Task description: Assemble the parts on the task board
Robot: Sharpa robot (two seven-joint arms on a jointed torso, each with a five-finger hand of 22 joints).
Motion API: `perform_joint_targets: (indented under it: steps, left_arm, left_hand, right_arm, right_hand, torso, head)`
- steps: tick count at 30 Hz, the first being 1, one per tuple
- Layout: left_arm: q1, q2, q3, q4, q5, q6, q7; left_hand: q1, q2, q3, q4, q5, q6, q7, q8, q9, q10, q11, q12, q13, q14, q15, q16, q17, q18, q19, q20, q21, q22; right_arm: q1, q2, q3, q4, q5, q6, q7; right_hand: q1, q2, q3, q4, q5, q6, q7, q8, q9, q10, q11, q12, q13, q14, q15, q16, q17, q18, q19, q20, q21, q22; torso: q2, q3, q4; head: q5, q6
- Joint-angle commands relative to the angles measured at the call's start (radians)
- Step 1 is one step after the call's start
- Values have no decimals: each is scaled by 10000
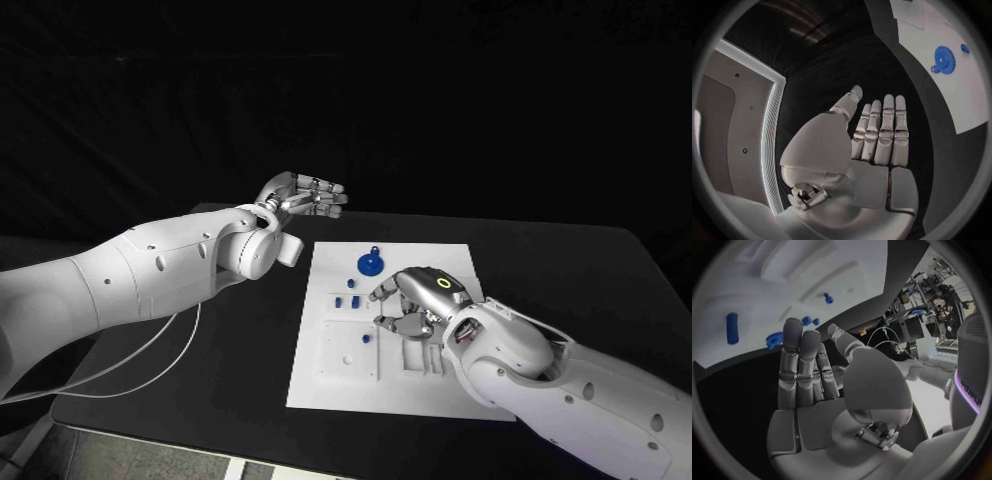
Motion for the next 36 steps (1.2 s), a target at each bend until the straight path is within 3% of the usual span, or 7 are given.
perform_joint_targets:
  steps: [1, 6, 12, 13, 23, 28, 36]
  left_arm:
    - [22, 10, 9, -7, 44, 139, 50]
    - [22, 7, 8, 7, 43, 166, 51]
    - [22, -6, 7, 43, 38, 185, 52]
    - [22, -6, 7, 45, 37, 187, 51]
    - [21, 8, 4, 29, 33, 232, 28]
    - [21, 16, 2, 11, 32, 247, 17]
    - [21, 15, 1, -2, 30, 259, 7]
  left_hand:
    - [80, 19, -79, -7, -28, -62, -3, -23, -6, -20, 12, -36, -10, -44, 24, -33, 14, -83, 72, 8, 36, -9]
    - [92, 22, -75, -16, -19, -62, -1, -25, -7, -18, 11, -36, -10, -44, 23, -33, 14, -82, 74, 6, 40, -28]
    - [92, 22, -75, -16, -19, -62, -1, -25, -7, -18, 11, -36, -10, -44, 23, -33, 14, -82, 74, 6, 40, -28]
    - [92, 22, -75, -16, -19, -62, -1, -25, -7, -18, 11, -36, -10, -44, 23, -33, 14, -82, 74, 6, 40, -28]
    - [92, 22, -75, -16, -19, -62, -1, -25, -7, -18, 11, -36, -10, -44, 23, -33, 14, -82, 74, 6, 40, -28]
    - [92, 22, -75, -16, -19, -62, -1, -25, -7, -18, 11, -36, -10, -44, 23, -33, 14, -82, 74, 6, 40, -28]
    - [92, 22, -75, -16, -19, -62, -1, -25, -7, -18, 11, -36, -10, -44, 23, -33, 14, -82, 74, 6, 40, -28]
  right_arm:
    - [37, -199, 345, 139, 565, 137, -110]
    - [168, -525, 840, 76, 725, 703, -207]
    - [320, -798, 1061, -254, 639, 1369, -371]
    - [332, -811, 1074, -309, 615, 1484, -394]
    - [373, -659, 1112, -763, 442, 2559, -470]
    - [375, -563, 1040, -934, 379, 3084, -509]
    - [375, -536, 938, -1063, 90, 3627, -673]
  right_hand:
    - [-34, -62, 168, -23, 99, -23, 41, -56, -7, 193, -43, -49, 5, -4, -4, 74, 21, 120, 390, 20, 89, 36]
    - [-120, -130, 470, -114, 204, 3, 73, -56, -6, 272, -59, -48, 6, -32, -16, 133, 14, 82, 368, -2, 137, 94]
    - [-59, -202, 145, -131, 88, -115, 25, -57, -9, 30, 1, -44, 9, -46, 30, 140, -27, 84, 350, 30, 105, 122]
    - [129, -115, -330, -39, 26, -184, 3, -50, -7, -83, 48, -41, 7, -47, 75, 142, -51, 173, 352, 108, 45, 109]
    - [477, -156, -1419, 417, -10, -497, -163, -53, -11, -511, 143, -38, 13, -59, 146, 165, -116, 272, 388, 168, -52, 52]
    - [504, -98, -1479, 437, -8, -512, -178, -57, -13, -403, 108, -35, 14, -64, 124, 166, -125, 245, 384, 162, -54, 43]
    - [330, 29, -1004, 44, -4, -382, -98, -59, -13, -66, 14, -43, 11, -64, 41, 136, -132, 81, 375, 56, -62, 41]
  torso:
    - [0, -12, 0]
    - [2, -14, 0]
    - [3, -2, 15]
    - [5, -1, 15]
    - [2, 1, 33]
    - [2, -10, 27]
    - [1, -12, 19]
  head:
    - [-176, 82]
    - [-295, 136]
    - [-391, 160]
    - [-412, 154]
    - [-466, 126]
    - [-452, 105]
    - [-452, 99]
